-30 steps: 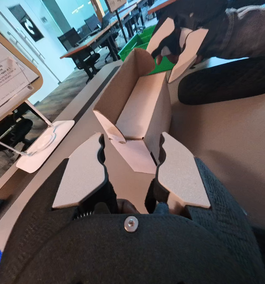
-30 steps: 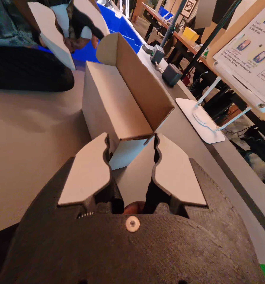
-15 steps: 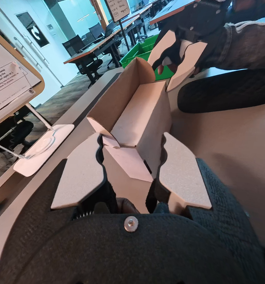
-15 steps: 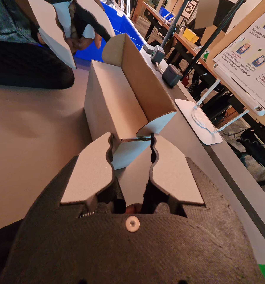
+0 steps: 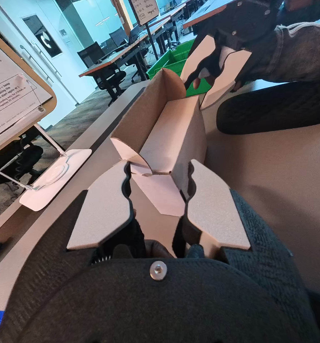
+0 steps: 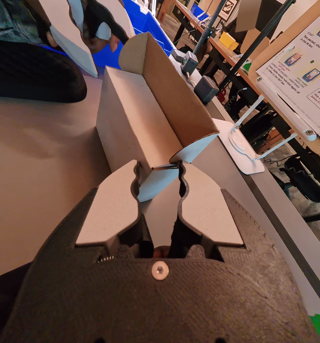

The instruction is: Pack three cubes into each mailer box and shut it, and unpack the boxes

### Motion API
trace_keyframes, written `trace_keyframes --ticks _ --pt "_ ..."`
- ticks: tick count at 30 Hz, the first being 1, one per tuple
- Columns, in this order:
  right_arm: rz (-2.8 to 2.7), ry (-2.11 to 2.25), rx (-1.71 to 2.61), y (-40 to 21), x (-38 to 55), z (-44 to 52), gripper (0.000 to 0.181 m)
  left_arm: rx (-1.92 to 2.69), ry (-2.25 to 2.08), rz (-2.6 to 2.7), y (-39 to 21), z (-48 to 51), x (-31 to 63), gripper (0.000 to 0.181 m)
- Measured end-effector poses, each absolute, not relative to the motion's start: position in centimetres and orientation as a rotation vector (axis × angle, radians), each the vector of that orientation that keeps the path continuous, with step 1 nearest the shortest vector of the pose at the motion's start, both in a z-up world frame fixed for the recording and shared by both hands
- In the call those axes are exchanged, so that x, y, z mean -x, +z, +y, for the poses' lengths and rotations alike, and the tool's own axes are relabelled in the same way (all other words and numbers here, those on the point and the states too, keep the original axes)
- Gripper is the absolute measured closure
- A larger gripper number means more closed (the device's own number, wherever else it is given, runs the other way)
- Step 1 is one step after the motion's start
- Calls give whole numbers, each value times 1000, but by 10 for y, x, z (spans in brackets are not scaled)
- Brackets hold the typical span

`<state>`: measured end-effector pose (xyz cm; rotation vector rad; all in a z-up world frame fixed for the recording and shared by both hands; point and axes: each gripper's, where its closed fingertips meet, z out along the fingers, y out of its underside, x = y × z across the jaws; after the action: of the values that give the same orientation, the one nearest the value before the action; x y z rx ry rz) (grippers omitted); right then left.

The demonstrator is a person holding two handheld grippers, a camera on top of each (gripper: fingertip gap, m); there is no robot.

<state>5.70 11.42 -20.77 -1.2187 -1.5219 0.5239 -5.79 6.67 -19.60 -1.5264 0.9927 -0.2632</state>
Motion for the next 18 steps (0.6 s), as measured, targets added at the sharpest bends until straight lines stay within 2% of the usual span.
trace_keyframes --ticks 4,6,9,18 --pt "-1510 528 1228 -208 -57 116 141 1546 -303 964 -197 68 54 114" --pt "-1508 522 1229 -208 -57 117 141 1624 -300 949 -205 71 60 123" --pt "-1507 518 1233 -209 -57 117 142 1725 -257 1002 -224 72 66 128" --pt "-1507 512 1236 -209 -57 118 142 1635 -253 1000 -211 70 64 131"
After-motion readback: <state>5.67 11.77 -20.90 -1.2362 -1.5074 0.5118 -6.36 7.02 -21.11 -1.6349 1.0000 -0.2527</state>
